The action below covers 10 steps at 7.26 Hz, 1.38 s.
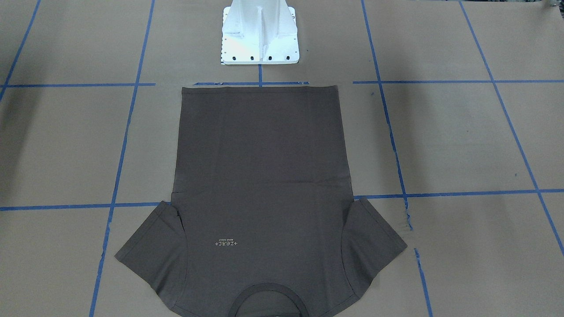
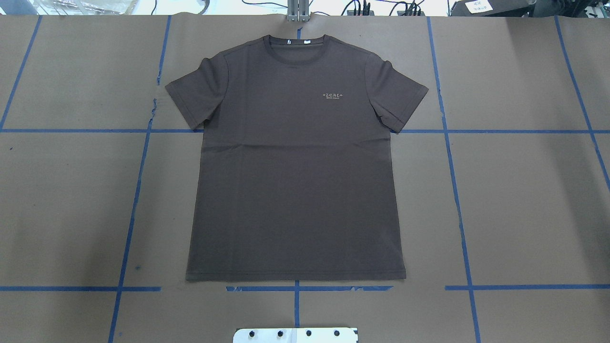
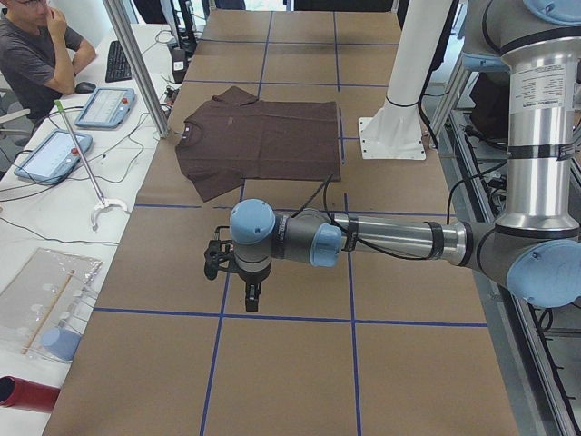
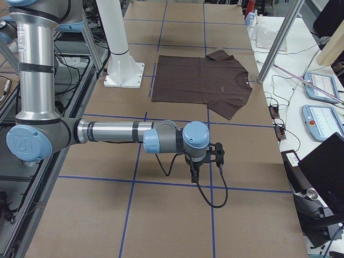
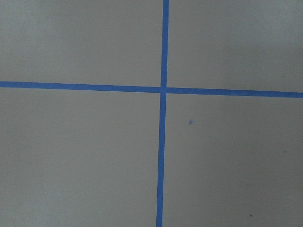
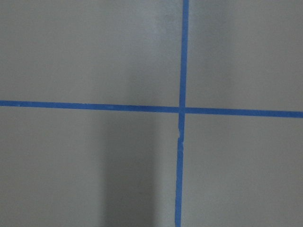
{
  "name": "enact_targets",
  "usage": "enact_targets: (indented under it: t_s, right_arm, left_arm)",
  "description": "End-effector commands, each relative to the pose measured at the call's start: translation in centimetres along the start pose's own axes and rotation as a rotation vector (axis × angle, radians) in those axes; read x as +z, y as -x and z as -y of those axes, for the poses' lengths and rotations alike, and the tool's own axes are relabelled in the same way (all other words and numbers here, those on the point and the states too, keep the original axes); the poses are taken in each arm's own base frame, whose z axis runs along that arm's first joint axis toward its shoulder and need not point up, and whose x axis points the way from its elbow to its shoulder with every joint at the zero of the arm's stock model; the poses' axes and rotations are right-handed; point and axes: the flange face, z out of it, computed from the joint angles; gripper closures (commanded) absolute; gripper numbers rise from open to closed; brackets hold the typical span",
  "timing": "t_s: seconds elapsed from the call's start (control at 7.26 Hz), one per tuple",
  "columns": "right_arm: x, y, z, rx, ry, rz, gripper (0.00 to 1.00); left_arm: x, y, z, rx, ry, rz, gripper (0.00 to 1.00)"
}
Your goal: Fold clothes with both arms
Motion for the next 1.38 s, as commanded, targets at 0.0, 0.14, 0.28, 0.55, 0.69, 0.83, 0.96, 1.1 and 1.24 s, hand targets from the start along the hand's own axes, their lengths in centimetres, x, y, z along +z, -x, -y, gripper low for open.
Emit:
enact_targets:
  t_s: [0.0, 0.14, 0.28, 0.55, 0.69, 0.83, 0.96, 1.1, 1.24]
  right_arm:
    - [1.1, 7.3, 6.4, -0.145, -0.007, 0.022, 0.00]
    - [2.6, 10.5, 10.1, -0.125, 0.010, 0.033, 0.00]
    - [5.1, 15.1, 11.5, -0.219, 0.012, 0.048, 0.00]
    - [8.9, 22.6, 17.2, -0.175, 0.037, 0.082, 0.00]
    - [9.7, 28.7, 19.3, -0.192, 0.022, 0.083, 0.01]
    - [9.4, 32.7, 21.4, -0.137, 0.002, 0.076, 0.02]
    - [10.4, 34.8, 22.5, -0.088, 0.000, 0.086, 0.01]
    - [14.8, 35.4, 23.0, -0.131, -0.055, 0.064, 0.01]
    - [17.6, 37.3, 22.9, -0.071, -0.095, 0.050, 0.01]
  left_arm:
    - [-3.0, -4.6, 5.2, 0.123, -0.101, -0.015, 0.00]
    - [-3.6, -5.9, 5.6, 0.220, -0.185, -0.031, 0.00]
    - [-3.3, -6.2, 5.6, 0.256, -0.216, -0.037, 0.00]
    - [-3.4, -9.3, 7.9, 0.323, -0.228, -0.053, 0.00]
    - [-2.6, -9.9, 8.0, 0.324, -0.211, -0.056, 0.00]
    - [-2.9, -10.3, 7.9, 0.335, -0.218, -0.061, 0.00]
    - [-2.8, -10.2, 7.9, 0.338, -0.221, -0.061, 0.00]
    - [-2.8, -10.2, 7.9, 0.339, -0.222, -0.063, 0.00]
    - [-2.6, -10.0, 7.9, 0.335, -0.219, -0.063, 0.00]
